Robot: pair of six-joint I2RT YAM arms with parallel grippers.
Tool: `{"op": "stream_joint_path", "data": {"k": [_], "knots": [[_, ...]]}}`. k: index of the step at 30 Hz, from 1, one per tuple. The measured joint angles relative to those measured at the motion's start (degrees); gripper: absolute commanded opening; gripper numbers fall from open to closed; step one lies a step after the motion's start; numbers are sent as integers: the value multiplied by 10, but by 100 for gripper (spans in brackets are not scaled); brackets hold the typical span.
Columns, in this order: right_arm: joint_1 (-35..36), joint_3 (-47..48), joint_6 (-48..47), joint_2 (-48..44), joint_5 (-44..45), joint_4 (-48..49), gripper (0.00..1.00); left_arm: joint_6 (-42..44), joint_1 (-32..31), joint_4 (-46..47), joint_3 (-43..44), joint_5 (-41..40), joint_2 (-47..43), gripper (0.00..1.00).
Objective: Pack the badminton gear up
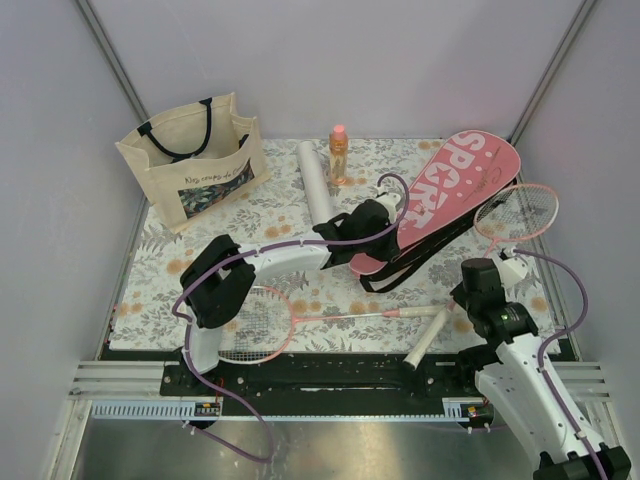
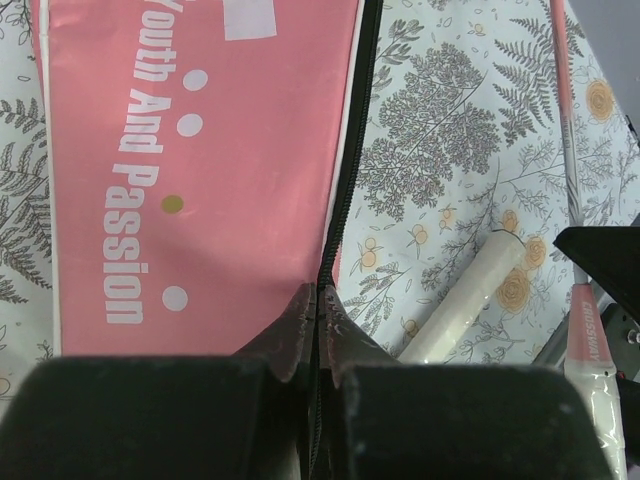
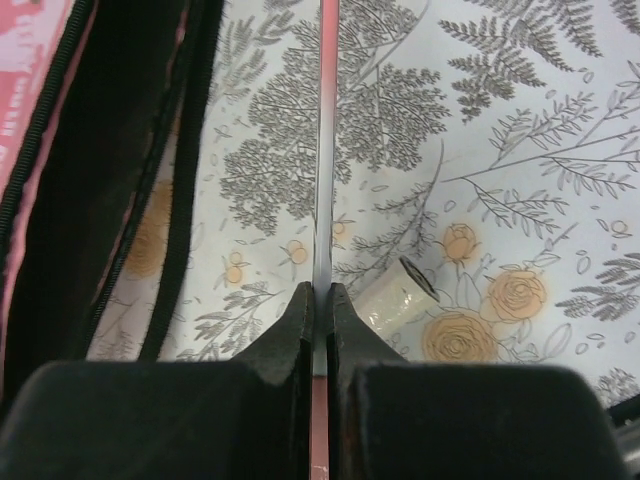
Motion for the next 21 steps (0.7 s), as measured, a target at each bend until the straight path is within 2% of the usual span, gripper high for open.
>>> {"op": "stream_joint_path", "data": {"k": [8,14,21], "knots": [[-2,-28,10,-19,-38,51,0,1,0,19,-3,20,0,0],[-2,-56,12,-24,-104,97,0,14,0,37,-18,52,0,0],[-4,-63,-30,-14,-174,159,0,38,1,40,-28,98,0,0]]}}
